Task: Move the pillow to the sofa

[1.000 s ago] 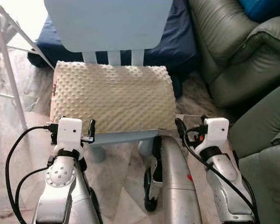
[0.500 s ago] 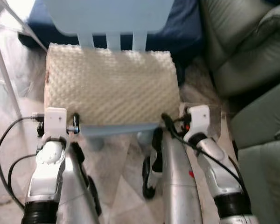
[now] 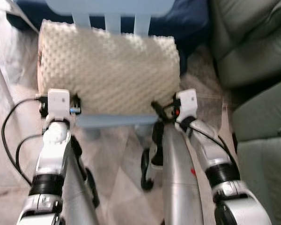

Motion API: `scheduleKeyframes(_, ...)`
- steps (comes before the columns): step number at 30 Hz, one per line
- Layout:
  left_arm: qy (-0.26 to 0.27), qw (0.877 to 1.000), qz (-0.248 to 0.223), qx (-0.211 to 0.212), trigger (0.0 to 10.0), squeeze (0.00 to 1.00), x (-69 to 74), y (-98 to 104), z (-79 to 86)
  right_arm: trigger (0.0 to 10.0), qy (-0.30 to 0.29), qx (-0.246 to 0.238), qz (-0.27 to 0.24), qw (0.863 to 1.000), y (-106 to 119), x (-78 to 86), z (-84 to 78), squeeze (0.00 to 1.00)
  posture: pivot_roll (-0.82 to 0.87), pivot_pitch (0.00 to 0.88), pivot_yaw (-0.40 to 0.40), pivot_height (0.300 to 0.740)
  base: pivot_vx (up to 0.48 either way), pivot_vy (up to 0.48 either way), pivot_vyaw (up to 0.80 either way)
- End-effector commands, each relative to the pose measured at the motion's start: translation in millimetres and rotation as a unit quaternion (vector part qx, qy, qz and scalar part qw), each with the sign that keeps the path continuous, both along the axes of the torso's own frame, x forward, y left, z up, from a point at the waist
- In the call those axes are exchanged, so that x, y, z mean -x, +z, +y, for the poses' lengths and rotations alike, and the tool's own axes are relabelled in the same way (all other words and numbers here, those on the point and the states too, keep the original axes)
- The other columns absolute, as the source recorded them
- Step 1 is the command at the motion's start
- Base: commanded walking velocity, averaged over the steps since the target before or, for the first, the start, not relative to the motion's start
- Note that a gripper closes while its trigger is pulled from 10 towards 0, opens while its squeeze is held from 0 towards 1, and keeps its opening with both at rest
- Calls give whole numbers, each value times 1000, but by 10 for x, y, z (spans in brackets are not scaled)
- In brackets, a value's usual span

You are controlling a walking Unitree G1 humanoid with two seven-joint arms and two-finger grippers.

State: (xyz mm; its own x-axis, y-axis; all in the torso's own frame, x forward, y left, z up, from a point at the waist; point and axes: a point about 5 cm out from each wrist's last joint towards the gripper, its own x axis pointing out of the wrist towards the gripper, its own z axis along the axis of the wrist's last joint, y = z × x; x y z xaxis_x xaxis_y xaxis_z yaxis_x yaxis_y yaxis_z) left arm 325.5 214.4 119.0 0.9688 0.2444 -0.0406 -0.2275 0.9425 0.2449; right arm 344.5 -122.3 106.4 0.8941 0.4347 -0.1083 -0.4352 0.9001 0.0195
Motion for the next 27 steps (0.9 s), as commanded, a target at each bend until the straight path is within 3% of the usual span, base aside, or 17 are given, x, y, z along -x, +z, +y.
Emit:
scheduleKeyframes(1,4,1000,17,10,10000,0,26,-128,4,10000,-17,2,38,999,-199,48,-68,0,-30,512,-145,492,0,0,0)
scheduleKeyframes(2,-11,1000,22,18,10000,0,18,-195,-28,10000,-17,-5,49,999,-253,42,-39,0,-29,514,-144,492,0,0,0)
scheduleKeyframes(3,-42,998,23,32,10000,0,16,-230,-88,4314,-17,-6,57,998,-286,43,-25,0,-29,514,-143,492,0,0,0)
scheduleKeyframes(4,-54,998,28,32,0,0,20,-275,-117,0,-18,-1,64,998,-324,44,-12,0,-31,515,-142,492,0,0,0)
scheduleKeyframes(8,-40,997,45,52,0,0,19,-387,-108,0,-38,0,77,996,-373,5,36,0,-37,510,-137,492,0,0,0)
scheduleKeyframes(15,-40,998,26,48,0,0,-54,-334,-96,0,-40,-11,63,997,-295,-70,120,0,-29,487,-137,492,0,0,0)
scheduleKeyframes(27,-34,998,6,54,0,0,-136,-280,-62,0,-65,-6,42,997,-218,-143,-26,0,-35,397,-125,492,0,0,0)
